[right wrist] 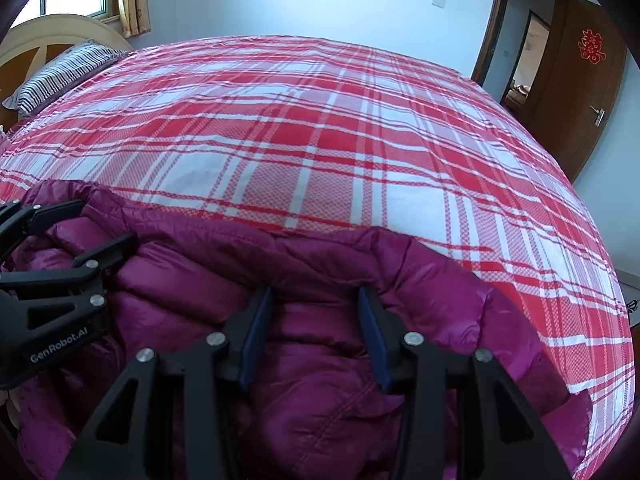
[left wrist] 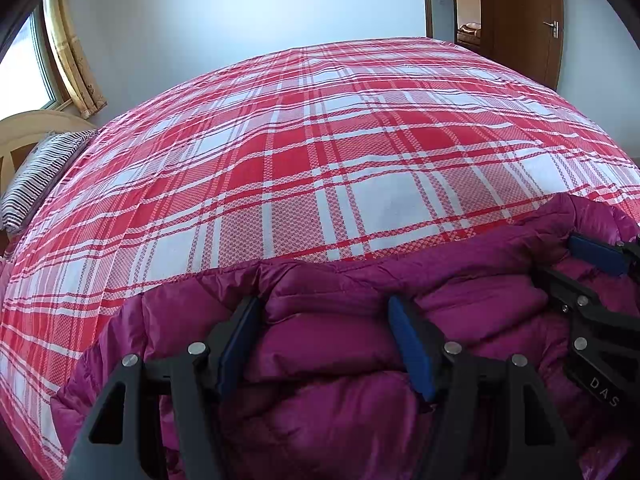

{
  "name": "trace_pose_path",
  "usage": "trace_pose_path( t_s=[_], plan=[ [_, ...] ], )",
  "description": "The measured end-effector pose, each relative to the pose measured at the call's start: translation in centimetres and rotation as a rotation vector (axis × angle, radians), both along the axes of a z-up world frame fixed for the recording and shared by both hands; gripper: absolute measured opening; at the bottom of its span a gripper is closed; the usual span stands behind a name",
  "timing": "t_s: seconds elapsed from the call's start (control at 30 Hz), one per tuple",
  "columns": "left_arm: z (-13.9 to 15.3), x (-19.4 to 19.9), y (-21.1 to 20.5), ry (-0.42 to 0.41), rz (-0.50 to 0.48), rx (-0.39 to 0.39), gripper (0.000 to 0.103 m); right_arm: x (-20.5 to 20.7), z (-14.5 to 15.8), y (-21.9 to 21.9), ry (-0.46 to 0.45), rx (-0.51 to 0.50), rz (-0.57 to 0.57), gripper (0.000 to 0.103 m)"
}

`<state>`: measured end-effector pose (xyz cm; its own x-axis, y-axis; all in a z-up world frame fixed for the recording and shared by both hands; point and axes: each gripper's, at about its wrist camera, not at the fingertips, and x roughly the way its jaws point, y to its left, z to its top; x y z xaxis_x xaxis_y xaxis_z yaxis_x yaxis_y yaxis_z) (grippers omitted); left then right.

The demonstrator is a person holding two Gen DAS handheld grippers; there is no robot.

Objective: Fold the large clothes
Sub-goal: 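Lift the hem with both grippers and fold it toward the collar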

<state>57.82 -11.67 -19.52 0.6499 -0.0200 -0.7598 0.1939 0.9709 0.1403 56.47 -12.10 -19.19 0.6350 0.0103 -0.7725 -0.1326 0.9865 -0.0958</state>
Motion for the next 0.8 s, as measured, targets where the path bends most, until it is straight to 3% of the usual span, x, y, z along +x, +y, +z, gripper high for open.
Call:
trace_pose_path(
  t_s=[0.8],
  plan=[
    [0.02, 0.02, -0.24, -0.011, 0.005, 0.031, 0.068, 0.18, -0.12, 0.64, 0.006, -0.050, -0.003, 0.047]
  ],
)
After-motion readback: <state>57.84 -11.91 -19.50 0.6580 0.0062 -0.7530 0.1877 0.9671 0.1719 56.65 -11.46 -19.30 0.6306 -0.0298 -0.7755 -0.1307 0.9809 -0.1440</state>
